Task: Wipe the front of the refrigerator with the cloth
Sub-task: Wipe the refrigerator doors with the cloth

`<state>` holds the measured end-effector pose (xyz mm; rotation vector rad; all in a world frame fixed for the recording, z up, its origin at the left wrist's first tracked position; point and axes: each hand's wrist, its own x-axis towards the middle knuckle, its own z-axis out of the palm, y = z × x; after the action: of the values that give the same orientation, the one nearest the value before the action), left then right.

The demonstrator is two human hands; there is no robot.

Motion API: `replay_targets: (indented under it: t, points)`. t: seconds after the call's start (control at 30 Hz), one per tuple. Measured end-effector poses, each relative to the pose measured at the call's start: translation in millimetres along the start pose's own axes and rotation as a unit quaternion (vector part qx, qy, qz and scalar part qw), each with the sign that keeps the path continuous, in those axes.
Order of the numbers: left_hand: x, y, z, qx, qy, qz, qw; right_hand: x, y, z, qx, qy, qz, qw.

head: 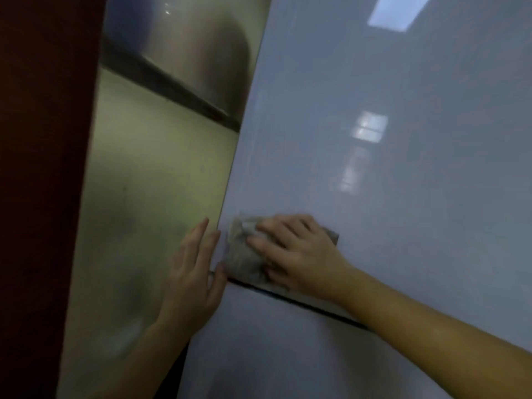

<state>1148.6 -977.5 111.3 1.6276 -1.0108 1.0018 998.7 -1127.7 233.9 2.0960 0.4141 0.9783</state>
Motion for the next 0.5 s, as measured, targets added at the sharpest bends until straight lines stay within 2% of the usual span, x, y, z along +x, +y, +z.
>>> replay_targets:
  t: [0.07,0.13,0.23,0.3,0.37,0.43,0.5]
  points:
    - [-9,-6,0,0.014,-0.015,0.021,1.0,-16,-10,2,0.006,-0.01,-0.038,0.999]
    - [-13,-7,2,0.029,-0.03,0.049,0.998,-16,6,-7,-0.007,0.001,-0.029,1.0]
    - [-13,-5,6,0.053,-0.036,0.063,0.996,1,54,-35,-0.048,0.049,0.072,0.995]
    - [-11,-2,7,0.063,-0.029,0.063,0.996,9,80,-56,-0.064,0.086,0.163,0.981]
    - [-10,3,10,0.073,-0.02,0.083,0.994,6,88,-66,-0.066,0.108,0.213,0.969]
    - [-6,11,14,0.078,-0.012,0.103,0.992,-8,78,-63,-0.066,0.094,0.211,0.971]
    - [-1,18,20,0.076,-0.007,0.118,0.99,-35,56,-51,-0.071,0.056,0.148,0.985]
